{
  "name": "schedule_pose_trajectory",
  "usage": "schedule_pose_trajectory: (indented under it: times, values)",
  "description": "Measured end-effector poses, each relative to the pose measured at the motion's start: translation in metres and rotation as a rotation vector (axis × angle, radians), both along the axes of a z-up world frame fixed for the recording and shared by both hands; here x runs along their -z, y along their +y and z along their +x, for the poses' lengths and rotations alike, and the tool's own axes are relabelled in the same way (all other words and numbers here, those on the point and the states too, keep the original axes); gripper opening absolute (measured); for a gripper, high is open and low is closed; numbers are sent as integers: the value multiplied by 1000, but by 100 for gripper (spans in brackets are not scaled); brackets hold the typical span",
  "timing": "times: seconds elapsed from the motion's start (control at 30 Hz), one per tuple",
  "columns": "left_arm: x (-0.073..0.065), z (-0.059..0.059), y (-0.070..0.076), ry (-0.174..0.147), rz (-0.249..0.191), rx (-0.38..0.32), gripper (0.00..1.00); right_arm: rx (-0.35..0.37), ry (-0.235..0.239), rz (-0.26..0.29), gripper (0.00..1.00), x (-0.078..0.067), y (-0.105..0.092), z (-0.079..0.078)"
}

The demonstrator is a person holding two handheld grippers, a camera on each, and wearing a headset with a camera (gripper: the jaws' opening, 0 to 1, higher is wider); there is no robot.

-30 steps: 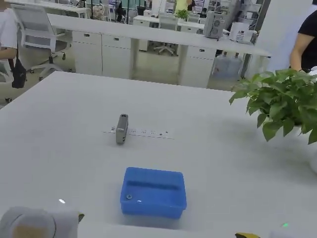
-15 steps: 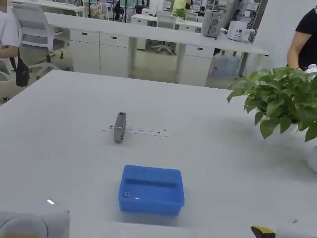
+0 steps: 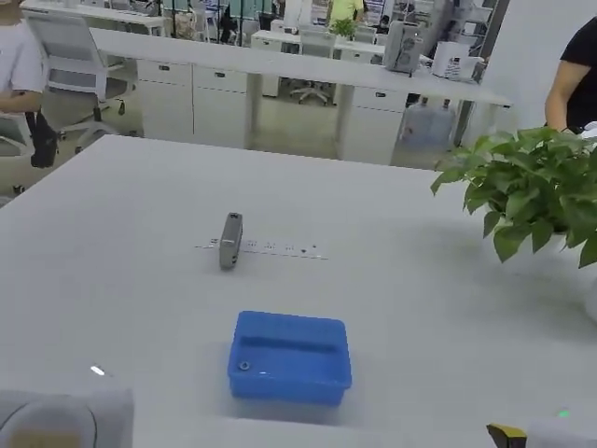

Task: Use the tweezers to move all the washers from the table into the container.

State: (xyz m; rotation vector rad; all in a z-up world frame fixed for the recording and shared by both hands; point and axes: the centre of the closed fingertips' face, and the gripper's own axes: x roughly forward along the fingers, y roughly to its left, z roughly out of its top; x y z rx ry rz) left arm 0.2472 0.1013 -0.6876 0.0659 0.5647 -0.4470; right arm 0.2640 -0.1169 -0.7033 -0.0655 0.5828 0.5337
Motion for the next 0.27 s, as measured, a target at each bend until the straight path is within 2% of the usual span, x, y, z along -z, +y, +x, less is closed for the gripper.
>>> schedule_pose_trajectory:
  times: [0.1, 0.27]
  values:
    - [0, -1, 1, 0, -3, -9, 99, 1, 1, 7, 99, 0, 1, 1]
    - [1, -3, 4, 1, 21, -12, 99, -11, 15, 14, 99, 4, 4, 1]
